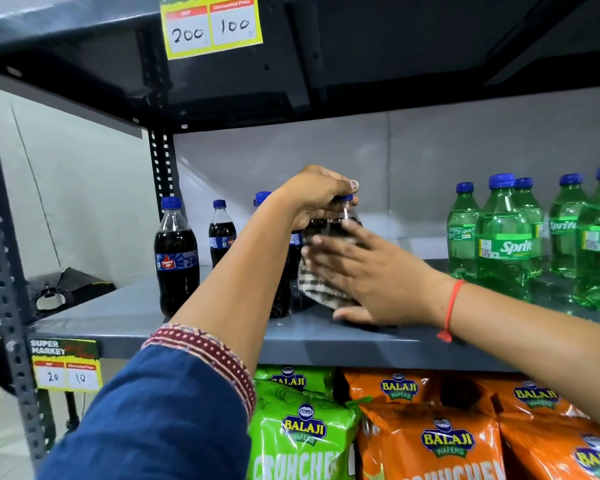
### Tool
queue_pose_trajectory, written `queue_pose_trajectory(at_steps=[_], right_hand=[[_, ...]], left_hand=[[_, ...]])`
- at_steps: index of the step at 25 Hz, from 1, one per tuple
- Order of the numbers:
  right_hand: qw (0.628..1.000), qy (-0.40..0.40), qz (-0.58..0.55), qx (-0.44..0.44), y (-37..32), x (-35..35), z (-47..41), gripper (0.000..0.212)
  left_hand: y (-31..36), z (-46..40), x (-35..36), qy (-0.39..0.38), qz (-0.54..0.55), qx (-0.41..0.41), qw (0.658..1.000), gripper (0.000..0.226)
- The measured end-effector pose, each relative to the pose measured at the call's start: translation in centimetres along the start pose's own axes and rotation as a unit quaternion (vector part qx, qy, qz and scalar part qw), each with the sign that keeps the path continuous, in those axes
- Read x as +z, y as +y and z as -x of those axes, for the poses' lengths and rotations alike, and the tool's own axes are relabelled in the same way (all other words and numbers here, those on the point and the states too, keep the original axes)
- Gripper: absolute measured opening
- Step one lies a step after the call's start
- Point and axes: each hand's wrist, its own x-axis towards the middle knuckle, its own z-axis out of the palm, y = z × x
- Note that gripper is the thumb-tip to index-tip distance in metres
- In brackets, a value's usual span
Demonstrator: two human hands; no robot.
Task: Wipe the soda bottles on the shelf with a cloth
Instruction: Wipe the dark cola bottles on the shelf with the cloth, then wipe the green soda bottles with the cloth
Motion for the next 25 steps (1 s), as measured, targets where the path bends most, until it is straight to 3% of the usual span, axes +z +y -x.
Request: queue_pose_trajectory(at_steps=[7, 10, 12, 14, 16, 18, 20, 22, 25], right_hand=[[0.987, 0.085, -0.124, -0.059, -0.7, 0.1, 1.8, 0.043], [0.964, 0.092, -0.247, -0.020, -0.6, -0.7, 3.6, 0.035], [0.956, 0.084, -0.282, 0.015, 0.1, -1.8, 5.4, 0.034], [0.961, 0.098, -0.254, 0.042, 1.1, -3.1, 7.8, 0.037], [0.967, 0.121, -0.212, 0.078, 2.1, -4.1, 10.4, 0.036], [0.971, 0.139, -0.162, 0.104, 3.1, -4.2, 12.4, 0.032], [0.976, 0.140, -0.118, 0.121, 4.1, -3.8, 13.9, 0.033], [0.979, 0.136, -0.094, 0.115, 5.0, -3.4, 14.9, 0.033], [0.987, 0.098, -0.071, 0.105, 5.5, -1.3, 16.2, 0.036]], left_hand=[[-0.2, -0.7, 0.0, -0.003, -0.006, -0.001, 1.000, 0.008], [-0.1, -0.5, 0.0, -0.001, -0.005, -0.010, 1.000, 0.009], [0.2, 0.1, 0.1, 0.006, -0.065, 0.006, 0.998, 0.012], [1.2, 0.8, 0.6, 0.089, -0.192, 0.114, 0.971, 0.018], [3.1, 1.4, 2.9, 0.196, -0.227, 0.267, 0.916, 0.042], [5.1, 1.4, 6.6, 0.163, -0.186, 0.338, 0.908, 0.054], [6.2, 0.9, 10.8, 0.061, -0.119, 0.313, 0.940, 0.055], [5.9, -0.7, 13.7, -0.020, -0.057, 0.219, 0.974, 0.049], [4.2, -3.2, 16.2, -0.061, -0.016, 0.090, 0.994, 0.040]])
